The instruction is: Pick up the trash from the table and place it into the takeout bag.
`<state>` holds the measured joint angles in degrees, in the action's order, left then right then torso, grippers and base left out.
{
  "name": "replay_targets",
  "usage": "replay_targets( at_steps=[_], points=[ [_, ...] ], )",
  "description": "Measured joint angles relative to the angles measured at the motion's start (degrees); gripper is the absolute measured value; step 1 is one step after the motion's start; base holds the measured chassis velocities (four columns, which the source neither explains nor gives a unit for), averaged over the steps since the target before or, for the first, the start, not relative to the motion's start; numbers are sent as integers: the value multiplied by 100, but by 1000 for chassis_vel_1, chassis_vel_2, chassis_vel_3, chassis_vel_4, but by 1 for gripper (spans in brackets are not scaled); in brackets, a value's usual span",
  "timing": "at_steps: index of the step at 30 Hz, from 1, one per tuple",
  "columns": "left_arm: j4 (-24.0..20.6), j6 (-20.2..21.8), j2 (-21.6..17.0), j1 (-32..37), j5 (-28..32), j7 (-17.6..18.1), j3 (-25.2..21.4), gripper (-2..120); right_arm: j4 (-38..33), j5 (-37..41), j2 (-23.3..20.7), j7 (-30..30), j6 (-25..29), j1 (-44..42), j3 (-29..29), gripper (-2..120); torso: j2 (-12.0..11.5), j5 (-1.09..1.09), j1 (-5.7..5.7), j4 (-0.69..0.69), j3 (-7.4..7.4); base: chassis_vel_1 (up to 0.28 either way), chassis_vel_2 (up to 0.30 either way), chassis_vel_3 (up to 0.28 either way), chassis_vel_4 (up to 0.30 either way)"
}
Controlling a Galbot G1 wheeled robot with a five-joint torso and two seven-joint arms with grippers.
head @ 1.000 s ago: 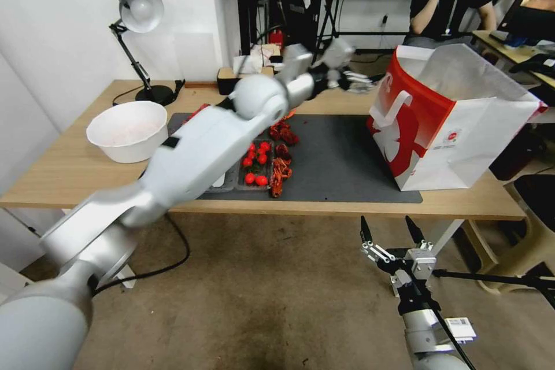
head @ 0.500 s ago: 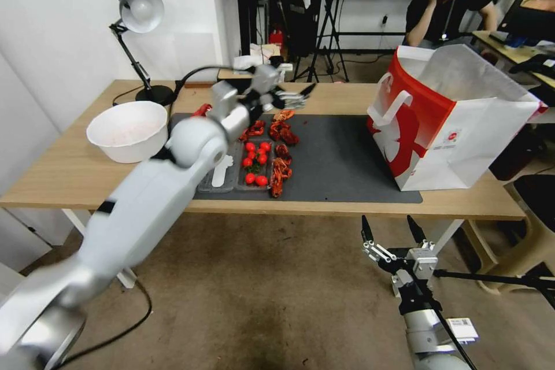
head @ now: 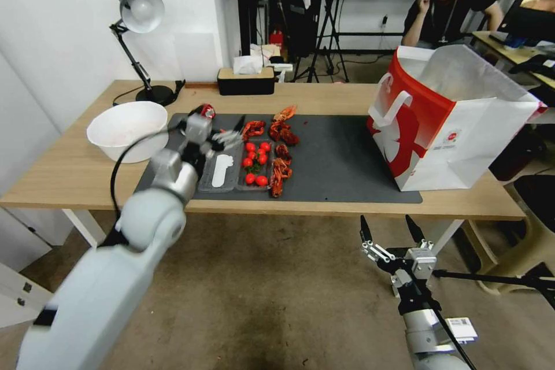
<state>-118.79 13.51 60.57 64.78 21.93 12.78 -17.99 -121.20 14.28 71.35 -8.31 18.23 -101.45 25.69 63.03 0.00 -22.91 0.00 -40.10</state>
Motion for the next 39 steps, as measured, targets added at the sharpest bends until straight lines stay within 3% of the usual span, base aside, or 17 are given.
replay_targets(
  at_steps=[4, 12, 22, 30, 39],
  points=[
    [-131, -48, 142, 472, -11, 219, -235, 100, 0, -4, -4, 6, 4, -14, -4, 100, 0, 0, 0, 0, 0, 0, 0, 0, 0],
    [-195, -97, 231, 770, -17, 400, -522, 100, -10, 7, -102, 6, 2, -12, 6, 100, 0, 0, 0, 0, -1, 0, 0, 0, 0],
    [-65, 38, 255, 709, -23, 252, -586, 100, 5, 11, -86, 8, -12, 13, -54, 100, -1, 0, 0, 0, -1, 0, 0, 0, 0],
    [561, -71, 23, -7, 202, -27, -93, 100, 11, 15, -88, 14, -16, 11, -57, 100, -2, -1, -2, 0, -1, 0, 0, 0, 0],
    [1324, 203, -566, -1658, 715, -151, 555, 100, -2, -5, -45, 15, -28, 15, -51, 100, -2, 0, -2, 0, -2, 0, 0, 0, 0]
  ],
)
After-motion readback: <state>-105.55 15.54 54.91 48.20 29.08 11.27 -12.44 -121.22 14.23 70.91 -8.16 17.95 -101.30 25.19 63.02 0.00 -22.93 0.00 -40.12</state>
